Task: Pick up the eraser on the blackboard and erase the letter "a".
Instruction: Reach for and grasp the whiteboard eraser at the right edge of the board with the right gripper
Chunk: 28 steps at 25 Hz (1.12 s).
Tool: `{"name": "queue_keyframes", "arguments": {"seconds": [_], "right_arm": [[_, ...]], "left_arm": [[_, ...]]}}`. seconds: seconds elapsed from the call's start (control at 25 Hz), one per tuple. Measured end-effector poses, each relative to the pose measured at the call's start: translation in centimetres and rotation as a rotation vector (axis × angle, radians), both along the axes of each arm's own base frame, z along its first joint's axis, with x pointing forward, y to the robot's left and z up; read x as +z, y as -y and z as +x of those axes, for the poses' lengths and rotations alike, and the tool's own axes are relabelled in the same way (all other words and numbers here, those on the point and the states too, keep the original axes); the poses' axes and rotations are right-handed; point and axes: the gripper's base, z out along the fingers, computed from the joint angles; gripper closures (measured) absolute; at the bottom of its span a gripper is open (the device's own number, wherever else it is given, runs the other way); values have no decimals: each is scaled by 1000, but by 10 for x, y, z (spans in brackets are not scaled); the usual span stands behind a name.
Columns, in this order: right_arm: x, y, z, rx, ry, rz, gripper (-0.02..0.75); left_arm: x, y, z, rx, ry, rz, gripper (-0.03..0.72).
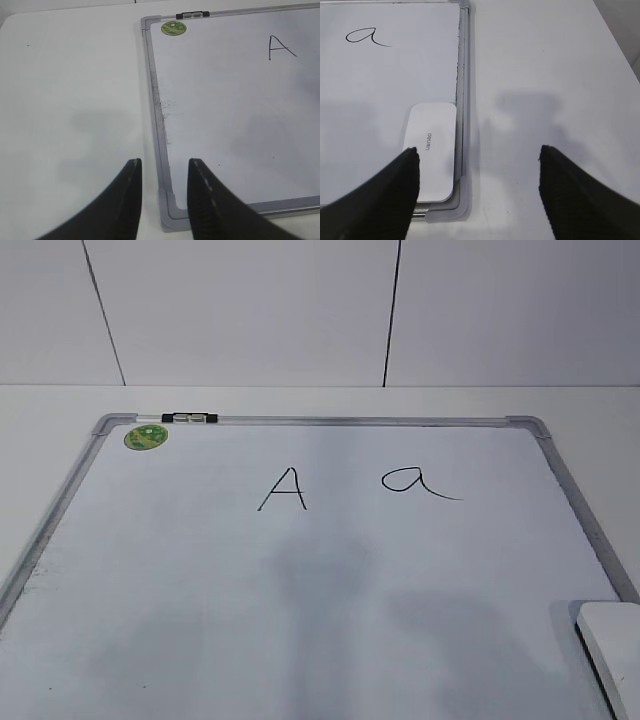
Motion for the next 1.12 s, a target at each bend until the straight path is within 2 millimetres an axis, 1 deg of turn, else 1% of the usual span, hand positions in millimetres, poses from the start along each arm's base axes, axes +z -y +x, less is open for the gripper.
{"name": "queue_keyframes", "arguments": {"seconds": [0.72,0.8,1.0,1.12], "right_arm": [[0,-3,-1,17,-6,26,146],[4,-3,-1,23,-20,35,146],[23,-3,14,22,-95,37,146],[34,-3,30,20,-169,39,146]], "left_arm": [[0,0,0,0,0,0,454],[0,0,0,0,0,0,454],[0,0,0,0,0,0,454],[0,0,0,0,0,0,454]]}}
